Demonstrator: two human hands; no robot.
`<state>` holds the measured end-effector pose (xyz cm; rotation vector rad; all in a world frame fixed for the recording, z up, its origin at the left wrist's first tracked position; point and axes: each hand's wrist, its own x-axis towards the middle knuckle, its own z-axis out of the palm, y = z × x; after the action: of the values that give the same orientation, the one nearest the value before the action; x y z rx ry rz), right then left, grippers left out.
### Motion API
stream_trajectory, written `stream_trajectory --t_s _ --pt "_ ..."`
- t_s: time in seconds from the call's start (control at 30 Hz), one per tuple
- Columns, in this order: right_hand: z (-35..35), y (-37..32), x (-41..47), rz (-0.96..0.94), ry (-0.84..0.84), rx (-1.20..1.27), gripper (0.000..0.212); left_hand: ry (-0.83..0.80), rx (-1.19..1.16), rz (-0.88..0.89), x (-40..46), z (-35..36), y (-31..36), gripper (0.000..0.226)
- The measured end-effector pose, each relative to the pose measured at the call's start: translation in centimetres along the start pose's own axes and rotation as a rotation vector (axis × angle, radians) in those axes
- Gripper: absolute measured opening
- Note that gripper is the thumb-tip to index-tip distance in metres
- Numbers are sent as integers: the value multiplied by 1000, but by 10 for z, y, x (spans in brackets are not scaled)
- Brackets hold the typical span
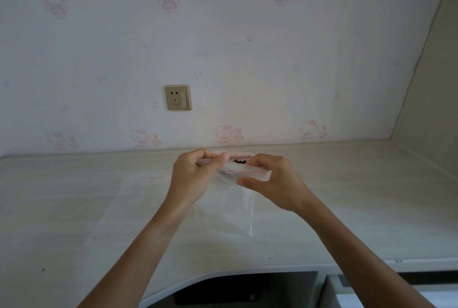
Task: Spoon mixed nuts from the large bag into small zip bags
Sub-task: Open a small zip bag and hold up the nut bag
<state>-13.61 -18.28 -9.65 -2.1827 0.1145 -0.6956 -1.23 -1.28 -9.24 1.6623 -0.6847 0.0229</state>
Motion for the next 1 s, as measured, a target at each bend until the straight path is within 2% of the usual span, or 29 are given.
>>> stream_trajectory --t_s 0.07,0.17,0.23,0.4,0.5,0.57,0.63,0.67,0.73,0.8,0.87,1.0 --pt "-1 -5 1 -15 18 33 21 -1 69 21 1 2 0 26" --pt "2 -11 5 -19 32 40 6 -37 153 78 -1 5 4 28" --pt "2 -13 7 -20 17 30 3 -43 172 131 -2 6 5 36" --pt "5 -19 9 5 -47 -15 15 -31 177 165 -2 7 4 51" --pt "6 -22 8 26 -71 127 18 -48 189 142 -1 5 5 62" --pt "7 -21 6 55 -55 239 20 51 197 182 -4 4 5 65" --pt "11 -18 6 109 -9 293 23 232 241 295 -8 3 5 70" --pt "13 -16 6 136 28 301 24 296 257 357 -9 2 6 65" --pt "16 -14 7 161 98 307 26 296 259 403 -11 0 9 46" --pt "15 -15 8 163 133 331 27 188 248 341 -13 2 12 31" --pt "15 -18 8 146 139 371 26 90 244 270 -15 7 12 27" --pt "16 -23 5 112 113 364 25 7 63 151 -15 13 12 15"
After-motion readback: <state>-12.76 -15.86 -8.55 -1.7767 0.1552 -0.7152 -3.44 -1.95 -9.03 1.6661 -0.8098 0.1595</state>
